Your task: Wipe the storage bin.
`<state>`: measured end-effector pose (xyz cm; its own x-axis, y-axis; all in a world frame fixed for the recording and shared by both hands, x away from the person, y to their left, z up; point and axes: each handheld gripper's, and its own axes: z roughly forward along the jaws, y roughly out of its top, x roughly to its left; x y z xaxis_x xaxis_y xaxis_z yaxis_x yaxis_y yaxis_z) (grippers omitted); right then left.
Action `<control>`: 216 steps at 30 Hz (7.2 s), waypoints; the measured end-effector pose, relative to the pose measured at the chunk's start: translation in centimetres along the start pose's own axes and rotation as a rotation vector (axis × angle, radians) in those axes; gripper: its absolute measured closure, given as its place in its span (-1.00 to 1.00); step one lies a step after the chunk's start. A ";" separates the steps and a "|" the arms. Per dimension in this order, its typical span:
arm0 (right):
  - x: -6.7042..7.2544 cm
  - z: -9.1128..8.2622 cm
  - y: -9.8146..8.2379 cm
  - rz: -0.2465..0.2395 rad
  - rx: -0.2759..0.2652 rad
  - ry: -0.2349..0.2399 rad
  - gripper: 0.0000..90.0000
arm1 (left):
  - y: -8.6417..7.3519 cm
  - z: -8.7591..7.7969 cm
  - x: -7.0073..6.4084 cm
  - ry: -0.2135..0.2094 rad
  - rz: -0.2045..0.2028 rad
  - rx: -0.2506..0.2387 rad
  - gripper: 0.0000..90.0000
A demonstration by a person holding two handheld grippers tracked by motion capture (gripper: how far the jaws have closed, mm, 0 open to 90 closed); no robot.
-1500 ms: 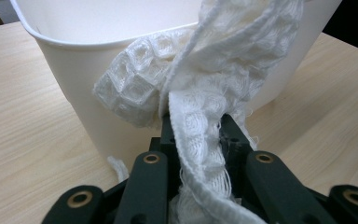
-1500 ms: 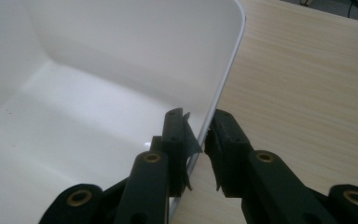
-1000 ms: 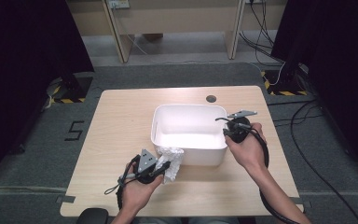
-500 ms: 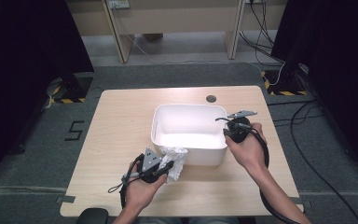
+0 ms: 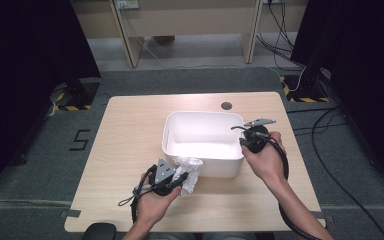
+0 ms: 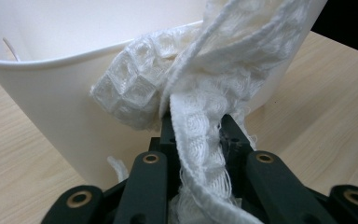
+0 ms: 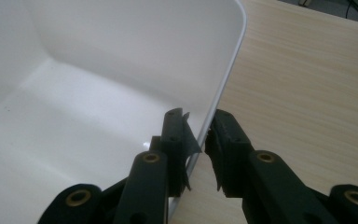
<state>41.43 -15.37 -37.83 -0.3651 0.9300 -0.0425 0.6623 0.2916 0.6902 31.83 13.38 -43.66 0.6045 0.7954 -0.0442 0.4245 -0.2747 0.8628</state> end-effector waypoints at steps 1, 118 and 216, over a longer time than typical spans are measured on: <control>0.0 0.0 0.0 0.002 0.000 0.001 0.69 | 0.0 0.1 0.0 0.001 0.001 0.000 0.68; 0.4 -0.1 0.0 -0.013 -0.004 -0.008 0.67 | -3.9 5.6 -0.8 -0.030 0.011 0.176 0.68; 0.6 -0.1 0.0 -0.030 -0.003 -0.009 0.65 | 0.9 2.6 -2.5 -0.073 0.031 0.030 0.68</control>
<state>41.17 -14.84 -37.83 -0.3786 0.9229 -0.0695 0.6490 0.3183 0.6910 32.51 9.76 -44.04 0.6646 0.7451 -0.0557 0.4247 -0.3154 0.8486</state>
